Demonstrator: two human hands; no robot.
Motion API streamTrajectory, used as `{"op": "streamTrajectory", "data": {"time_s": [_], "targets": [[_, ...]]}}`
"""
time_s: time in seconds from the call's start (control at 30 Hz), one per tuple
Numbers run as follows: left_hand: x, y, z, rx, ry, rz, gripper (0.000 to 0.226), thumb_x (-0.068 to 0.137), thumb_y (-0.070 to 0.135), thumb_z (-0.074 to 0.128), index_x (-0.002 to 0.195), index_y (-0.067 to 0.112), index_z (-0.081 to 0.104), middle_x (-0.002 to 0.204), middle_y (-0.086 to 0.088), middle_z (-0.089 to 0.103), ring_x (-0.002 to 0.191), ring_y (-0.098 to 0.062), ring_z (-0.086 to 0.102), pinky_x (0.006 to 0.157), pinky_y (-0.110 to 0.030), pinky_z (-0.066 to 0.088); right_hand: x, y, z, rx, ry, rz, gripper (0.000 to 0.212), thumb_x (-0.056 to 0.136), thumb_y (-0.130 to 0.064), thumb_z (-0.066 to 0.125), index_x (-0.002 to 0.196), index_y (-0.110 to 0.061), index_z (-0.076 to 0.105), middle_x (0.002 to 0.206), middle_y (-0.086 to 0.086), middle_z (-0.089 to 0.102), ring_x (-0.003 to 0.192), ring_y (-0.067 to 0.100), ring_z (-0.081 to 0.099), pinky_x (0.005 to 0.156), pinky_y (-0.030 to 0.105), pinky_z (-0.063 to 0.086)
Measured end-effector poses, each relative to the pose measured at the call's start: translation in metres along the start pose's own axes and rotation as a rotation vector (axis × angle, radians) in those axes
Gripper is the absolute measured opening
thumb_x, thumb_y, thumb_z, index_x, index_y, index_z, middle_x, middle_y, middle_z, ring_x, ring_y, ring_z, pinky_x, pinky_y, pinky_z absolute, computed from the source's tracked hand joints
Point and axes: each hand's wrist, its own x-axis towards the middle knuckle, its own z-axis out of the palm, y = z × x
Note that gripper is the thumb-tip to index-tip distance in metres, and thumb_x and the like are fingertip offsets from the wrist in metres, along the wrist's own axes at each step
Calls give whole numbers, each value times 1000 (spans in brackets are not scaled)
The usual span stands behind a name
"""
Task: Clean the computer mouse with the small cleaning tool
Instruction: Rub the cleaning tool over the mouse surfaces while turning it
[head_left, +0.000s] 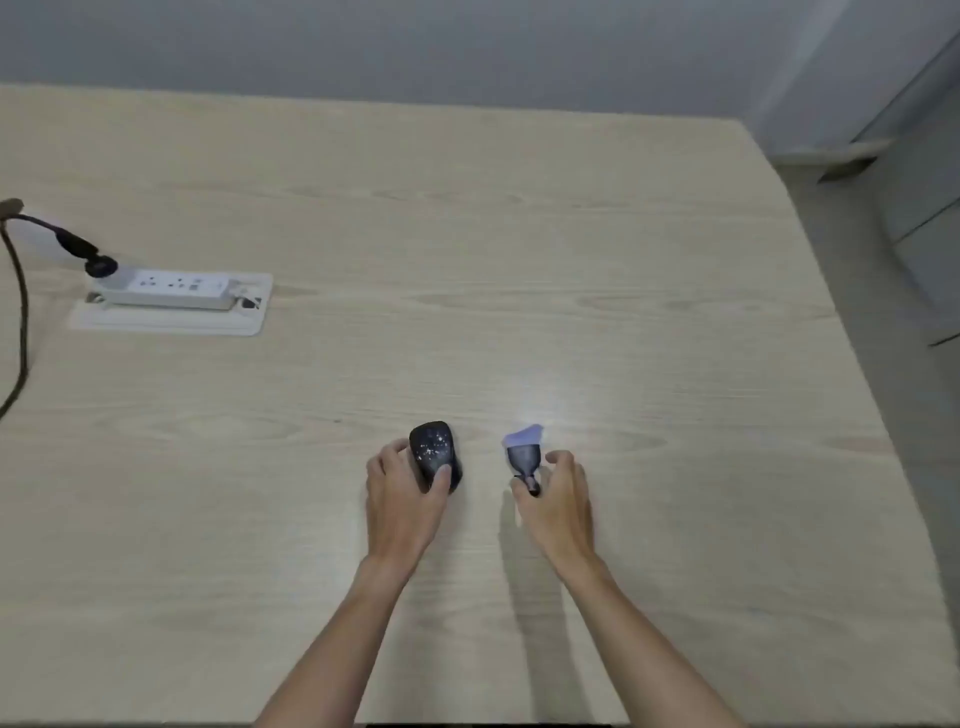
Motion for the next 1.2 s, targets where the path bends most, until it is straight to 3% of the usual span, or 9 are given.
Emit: {"op": "streamTrajectory", "data": {"time_s": [0.1,0.27,0.37,0.53,0.7,0.8,1.07,1.2], "targets": [[2,0,12,9,32,-48,80,82,38,78,144,7,37,143,-15,43,134,-30,41,109,-35,33,3,0,12,10,46,42,26,91,-26,68,105,-16,49,103,0,53,95,23,57,72,31,38],[9,-1,26,99,68,-58,98,74,50,81,146,4,33,136,-17,49,127,-34,47,107,-40,38,10,6,23,-23,72,94,23,94,-24,65,109,-9,55,104,1,56,87,18,50,71,30,37],[15,-1,32,131,80,-51,97,71,52,81,143,5,37,132,-15,52,121,-33,50,103,-41,43,16,11,28,-24,80,97,15,92,-23,64,92,-8,59,99,9,64,81,22,57,63,28,36],[15,-1,39,133,83,-59,88,74,43,81,142,5,39,130,-15,51,119,-32,50,100,-38,42,17,18,26,16,57,92,20,88,-25,64,76,-13,55,91,13,65,75,19,54,50,24,28],[11,-3,37,144,68,-48,86,77,41,81,142,4,39,131,-16,51,118,-33,51,101,-39,42,13,17,18,100,52,65,12,92,-23,66,89,-12,62,91,4,65,85,20,59,59,25,36],[11,-4,36,152,51,-58,86,77,41,80,143,5,39,130,-16,50,118,-33,51,102,-41,43,14,17,16,130,66,45,9,92,-19,66,91,-10,64,87,3,65,81,20,59,58,24,36],[9,-2,30,126,26,-61,83,78,40,81,142,6,40,131,-14,49,118,-31,51,101,-39,43,12,12,13,170,59,-30,13,94,-6,61,82,-11,60,77,3,60,66,8,50,60,4,38],[6,-4,27,107,17,-44,76,78,37,81,136,7,44,129,-12,50,116,-30,52,99,-37,43,6,6,8,255,42,-83,8,95,-8,64,88,-13,65,77,0,64,66,6,54,63,6,42]]}}
